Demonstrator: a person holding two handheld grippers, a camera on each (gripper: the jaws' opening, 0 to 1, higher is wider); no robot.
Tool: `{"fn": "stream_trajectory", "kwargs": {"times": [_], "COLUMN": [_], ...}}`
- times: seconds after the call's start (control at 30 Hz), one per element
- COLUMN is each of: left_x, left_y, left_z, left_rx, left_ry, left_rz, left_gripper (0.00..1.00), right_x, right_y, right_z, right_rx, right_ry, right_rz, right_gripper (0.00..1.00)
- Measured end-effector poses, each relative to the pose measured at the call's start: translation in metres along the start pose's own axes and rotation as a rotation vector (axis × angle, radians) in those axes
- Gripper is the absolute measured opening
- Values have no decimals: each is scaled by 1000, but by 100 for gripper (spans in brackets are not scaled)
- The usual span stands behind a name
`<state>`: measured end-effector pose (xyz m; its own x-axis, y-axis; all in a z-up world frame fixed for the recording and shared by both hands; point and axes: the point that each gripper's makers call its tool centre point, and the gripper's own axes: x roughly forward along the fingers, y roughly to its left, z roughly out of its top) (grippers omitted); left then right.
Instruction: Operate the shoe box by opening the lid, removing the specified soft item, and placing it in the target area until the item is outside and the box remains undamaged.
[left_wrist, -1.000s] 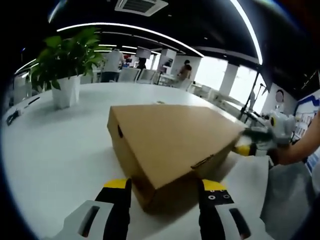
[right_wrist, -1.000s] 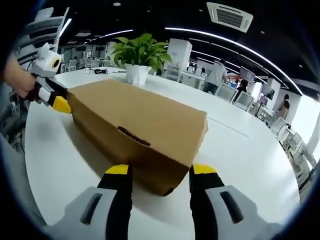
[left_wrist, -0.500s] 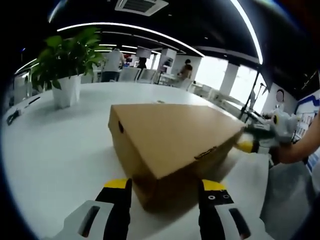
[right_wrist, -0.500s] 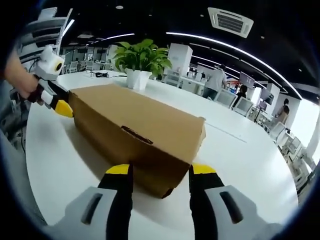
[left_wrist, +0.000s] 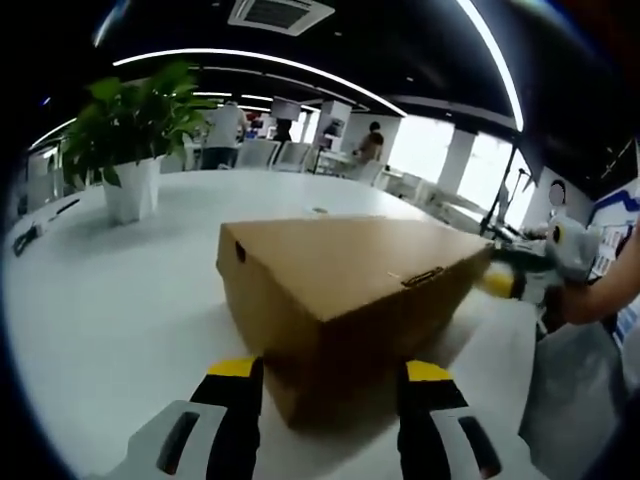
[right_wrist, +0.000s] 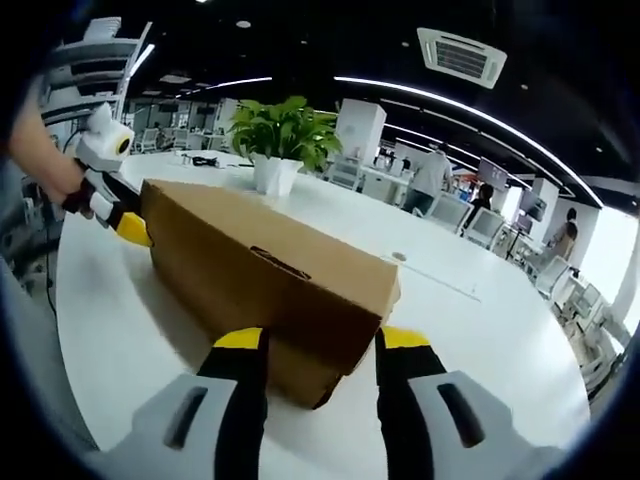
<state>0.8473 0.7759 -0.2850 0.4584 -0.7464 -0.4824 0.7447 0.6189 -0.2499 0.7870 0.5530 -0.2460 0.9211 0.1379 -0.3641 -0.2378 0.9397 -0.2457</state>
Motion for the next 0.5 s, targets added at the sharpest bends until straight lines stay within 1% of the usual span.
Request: {"fn": "stream_trajectory", "kwargs": {"times": [0.03,0.2,0.33,0.4,0.5], "left_x": [0,-2,-5,-7,-10], "left_y": [0,1,-1,0,-1], "left_z": [0,2,6,8,10], "left_rx": [0,3,8,11,11], "left_ry": [-4,-9,-12,-14,-19], "left_rz": [0,3,6,10,13], "left_gripper": [55,55,55,55,55], "right_x": [-1,-2,-2,-3,-2], "right_y": [-1,-8,-14,-19,-26], "right_z": [5,17,21,22,28], "right_rx": [-5,-20,-28,-43,-34], "right_ry": [-13,-41,-47,-45,-63], "right_rz": [-1,-17,-38,-61,-75], "right_gripper": [39,38,35,32,32]}}
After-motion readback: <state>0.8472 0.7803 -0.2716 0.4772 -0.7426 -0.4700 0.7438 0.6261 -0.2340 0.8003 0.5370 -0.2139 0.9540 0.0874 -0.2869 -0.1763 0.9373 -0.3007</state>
